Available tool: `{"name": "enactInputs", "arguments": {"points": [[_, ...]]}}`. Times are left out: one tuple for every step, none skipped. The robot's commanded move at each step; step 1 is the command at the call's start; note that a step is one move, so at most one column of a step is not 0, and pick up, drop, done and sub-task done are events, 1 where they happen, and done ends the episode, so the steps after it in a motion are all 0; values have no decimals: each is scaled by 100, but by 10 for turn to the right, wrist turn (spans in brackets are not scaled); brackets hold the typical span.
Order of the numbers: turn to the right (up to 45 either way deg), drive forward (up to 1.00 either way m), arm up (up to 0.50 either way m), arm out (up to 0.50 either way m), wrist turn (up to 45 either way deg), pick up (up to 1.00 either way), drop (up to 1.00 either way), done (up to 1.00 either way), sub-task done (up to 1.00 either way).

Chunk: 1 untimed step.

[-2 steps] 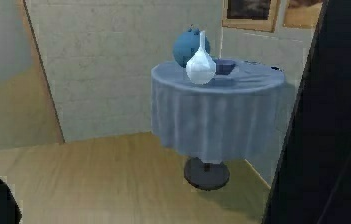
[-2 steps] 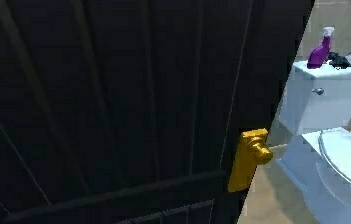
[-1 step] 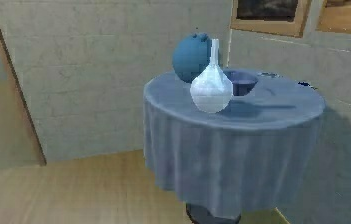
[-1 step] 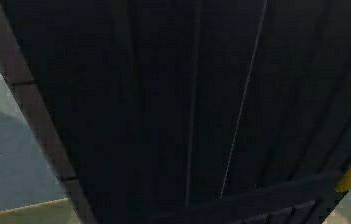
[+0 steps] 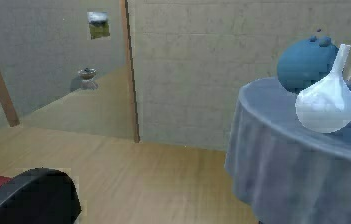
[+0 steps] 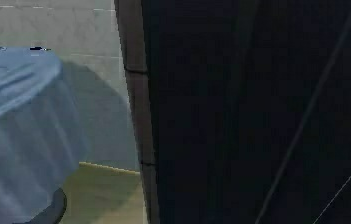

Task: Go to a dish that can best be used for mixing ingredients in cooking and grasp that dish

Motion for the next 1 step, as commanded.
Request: {"name": "enactInputs", "arguments": {"points": [[0,60,0,0,0,0,0,0,0]]}}
